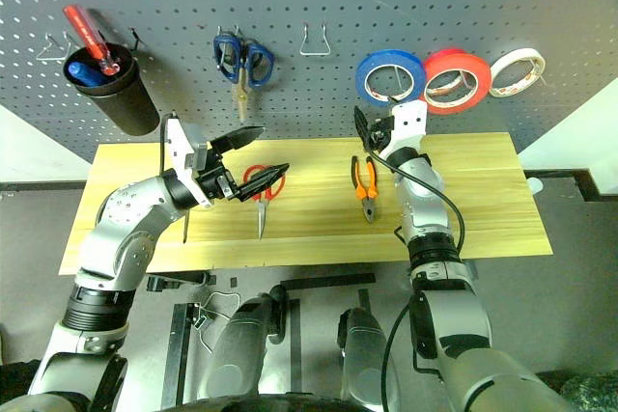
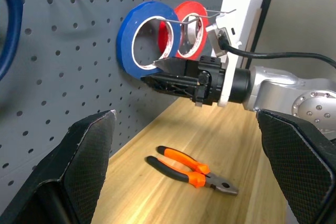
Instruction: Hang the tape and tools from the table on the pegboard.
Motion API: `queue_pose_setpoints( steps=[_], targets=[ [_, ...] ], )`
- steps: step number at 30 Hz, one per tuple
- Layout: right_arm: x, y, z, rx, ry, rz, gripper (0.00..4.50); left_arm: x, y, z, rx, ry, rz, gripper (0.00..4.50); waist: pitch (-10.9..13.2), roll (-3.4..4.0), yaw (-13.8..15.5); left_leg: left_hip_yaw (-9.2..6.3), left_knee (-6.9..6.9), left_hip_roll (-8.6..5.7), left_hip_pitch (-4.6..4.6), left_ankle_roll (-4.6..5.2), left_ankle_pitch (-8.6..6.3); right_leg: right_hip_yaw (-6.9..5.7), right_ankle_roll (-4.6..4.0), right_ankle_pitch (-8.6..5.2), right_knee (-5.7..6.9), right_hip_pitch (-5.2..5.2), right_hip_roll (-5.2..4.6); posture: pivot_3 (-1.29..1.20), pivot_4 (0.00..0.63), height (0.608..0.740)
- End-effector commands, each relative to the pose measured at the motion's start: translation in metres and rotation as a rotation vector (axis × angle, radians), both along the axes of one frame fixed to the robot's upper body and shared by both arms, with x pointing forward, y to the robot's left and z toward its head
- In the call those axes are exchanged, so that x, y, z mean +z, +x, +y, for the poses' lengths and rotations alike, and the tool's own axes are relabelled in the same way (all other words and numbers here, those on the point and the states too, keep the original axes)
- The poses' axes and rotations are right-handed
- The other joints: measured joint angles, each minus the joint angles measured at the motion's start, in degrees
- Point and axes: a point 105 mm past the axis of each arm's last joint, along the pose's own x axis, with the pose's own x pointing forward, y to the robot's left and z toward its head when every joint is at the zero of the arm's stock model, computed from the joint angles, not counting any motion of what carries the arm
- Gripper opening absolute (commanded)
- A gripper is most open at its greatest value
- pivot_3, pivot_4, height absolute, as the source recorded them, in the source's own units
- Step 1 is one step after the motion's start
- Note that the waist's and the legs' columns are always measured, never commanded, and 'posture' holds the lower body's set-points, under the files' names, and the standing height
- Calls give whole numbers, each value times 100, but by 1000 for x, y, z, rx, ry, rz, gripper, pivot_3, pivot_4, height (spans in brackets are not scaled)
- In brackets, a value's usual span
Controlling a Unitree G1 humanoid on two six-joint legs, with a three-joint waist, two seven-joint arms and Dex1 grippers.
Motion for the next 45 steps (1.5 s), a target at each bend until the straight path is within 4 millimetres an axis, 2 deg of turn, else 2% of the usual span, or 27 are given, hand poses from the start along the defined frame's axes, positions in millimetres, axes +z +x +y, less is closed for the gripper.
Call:
queue_pose_setpoints(
  steps=[1,3,5,8,11,14,18,25,31,33,39,45],
  targets=[
    [1,-8,2,28,-4,-4,4470,9,-7,-2,-10,-8,-52,4500,0,0,7,0,1,0,0,0,0,0,0,0,0,1,-1,89,260,714],
    [-21,-31,4,71,-74,83,4470,4,-11,-3,-20,19,-35,4500,-2,2,54,-1,-2,-1,-2,0,-1,0,0,0,-2,1,-1,97,257,714],
    [-42,-69,5,118,-104,188,4470,-4,-16,2,-21,45,1,4500,-6,7,84,-7,-7,-3,-4,2,-1,-1,0,-1,-10,4,-2,93,257,714],
    [-58,-114,6,132,-146,321,4470,-14,-22,10,-13,81,25,4500,-8,9,42,-3,-15,-7,-15,6,-5,1,1,-1,-32,0,-8,87,257,714],
    [-65,-142,10,125,-119,441,4470,-19,-23,17,9,89,37,4500,-8,9,-64,4,-16,6,-2,4,-6,9,-9,8,-30,3,-8,74,268,714],
    [-71,-154,16,121,-103,519,4470,-24,-22,19,22,106,54,4500,-10,8,-112,-11,-27,27,18,-1,-7,7,-29,22,-26,15,5,65,278,714],
    [-81,-135,31,46,-131,522,4470,-57,-13,20,86,252,153,4500,-10,7,-126,1,-46,45,24,-8,12,11,-57,33,-31,1,11,61,300,714],
    [-79,-102,41,-68,-156,465,4470,-68,-11,29,138,261,230,4500,-5,1,-118,14,-56,44,-14,18,18,10,-47,35,-34,-39,8,56,337,714],
    [-73,-60,19,-162,-196,438,4470,-79,-13,32,158,302,282,4500,40,3,-132,25,-83,42,-6,11,24,10,-44,34,-33,-50,10,67,371,714],
    [-74,-51,19,-166,-221,436,4470,-81,-16,31,151,307,287,4500,53,5,-130,27,-84,42,-5,11,25,11,-45,34,-33,-52,10,65,378,714],
    [-84,-36,14,-178,-250,505,4470,-79,-19,29,137,303,292,4500,123,5,-126,33,-98,42,-8,10,25,11,-45,32,-34,-61,10,69,387,714],
    [-91,-37,18,-107,-236,587,4470,-79,-19,29,134,304,294,4500,145,11,-128,35,-99,43,-9,10,25,12,-44,32,-34,-64,9,68,383,714]
  ],
)
